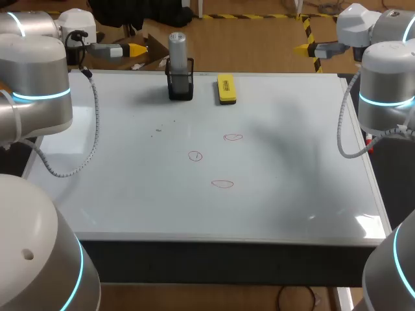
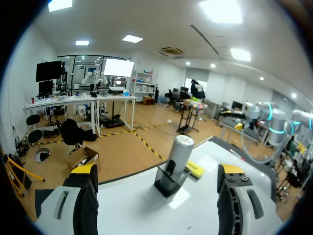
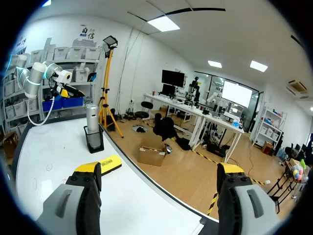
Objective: Pick up the inspection probe, press it on each red-marked spot on the whiteboard one by one, put down the probe, pick up the eraser, and wipe off all the red marks.
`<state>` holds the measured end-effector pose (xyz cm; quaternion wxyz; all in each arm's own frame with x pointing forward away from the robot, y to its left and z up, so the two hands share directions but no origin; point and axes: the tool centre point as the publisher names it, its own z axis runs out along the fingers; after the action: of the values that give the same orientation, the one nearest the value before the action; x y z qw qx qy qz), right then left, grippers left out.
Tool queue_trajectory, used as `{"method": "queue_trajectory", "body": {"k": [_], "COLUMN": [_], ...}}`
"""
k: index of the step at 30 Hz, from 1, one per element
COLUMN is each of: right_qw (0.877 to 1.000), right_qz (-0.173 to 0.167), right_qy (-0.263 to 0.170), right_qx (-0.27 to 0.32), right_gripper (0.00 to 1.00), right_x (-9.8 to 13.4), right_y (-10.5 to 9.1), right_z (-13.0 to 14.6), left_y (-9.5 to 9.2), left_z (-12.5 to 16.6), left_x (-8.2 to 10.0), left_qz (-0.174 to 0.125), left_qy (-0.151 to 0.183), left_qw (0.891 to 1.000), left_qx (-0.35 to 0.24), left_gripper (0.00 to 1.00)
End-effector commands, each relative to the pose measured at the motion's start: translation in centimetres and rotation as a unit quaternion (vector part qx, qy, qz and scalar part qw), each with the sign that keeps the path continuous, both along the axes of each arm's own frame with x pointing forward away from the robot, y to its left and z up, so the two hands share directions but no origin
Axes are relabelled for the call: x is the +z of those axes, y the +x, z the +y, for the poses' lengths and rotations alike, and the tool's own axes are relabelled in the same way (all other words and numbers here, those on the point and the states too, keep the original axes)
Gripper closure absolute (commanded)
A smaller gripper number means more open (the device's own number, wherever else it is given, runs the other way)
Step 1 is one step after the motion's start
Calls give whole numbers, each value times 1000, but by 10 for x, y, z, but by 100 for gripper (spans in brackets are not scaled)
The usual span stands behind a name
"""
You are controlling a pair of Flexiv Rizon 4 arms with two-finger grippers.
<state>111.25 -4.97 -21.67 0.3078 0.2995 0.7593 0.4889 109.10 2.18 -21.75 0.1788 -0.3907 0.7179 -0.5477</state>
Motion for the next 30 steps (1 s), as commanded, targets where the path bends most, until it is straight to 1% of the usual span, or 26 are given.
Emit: {"method": "queue_trajectory", "body": {"k": [1, 13, 15, 17, 18, 21, 22, 23, 24, 25, 26, 28, 30], "right_qw": [1000, 1000, 1000, 1000, 1000, 1000, 1000, 1000, 1000, 1000, 1000, 1000, 1000], "right_qz": [0, 0, 0, 0, 0, 0, 0, 0, 0, 0, 0, 0, 0], "right_qy": [0, 0, 0, 0, 0, 0, 0, 0, 0, 0, 0, 0, 0], "right_qx": [0, 0, 0, 0, 0, 0, 0, 0, 0, 0, 0, 0, 0], "right_gripper": [0, 0, 0, 0, 0, 0, 0, 0, 0, 0, 0, 0, 0], "right_x": [0, 0, 0, 0, 0, 0, 0, 0, 0, 0, 0, 0, 0], "right_y": [0, 0, 0, 0, 0, 0, 0, 0, 0, 0, 0, 0, 0], "right_z": [0, 0, 0, 0, 0, 0, 0, 0, 0, 0, 0, 0, 0], "left_y": [0, 0, 1, 1, 2, 2, 2, 2, 4, 4, 6, 5, 5], "left_z": [1, 1, -1, -4, -6, -13, -16, -18, -20, -22, -23, -29, -37], "left_x": [0, 0, -3, -6, -7, -10, -11, -11, -13, -14, -18, -20, -22], "left_qz": [1, 1, -11, -24, -30, -43, -51, -54, -65, -70, -69, -81, -85], "left_qy": [0, 0, 5, -3, 2, -3, -9, -6, -8, -21, -18, -29, -32], "left_qw": [1000, 1000, 1000, 999, 998, 995, 992, 991, 988, 983, 982, 972, 962], "left_qx": [-1, -1, -20, -42, -53, -88, -114, -120, -143, -168, -177, -221, -257], "left_gripper": [0, 0, 0, 0, 0, 0, 0, 0, 0, 0, 0, 0, 0]}}
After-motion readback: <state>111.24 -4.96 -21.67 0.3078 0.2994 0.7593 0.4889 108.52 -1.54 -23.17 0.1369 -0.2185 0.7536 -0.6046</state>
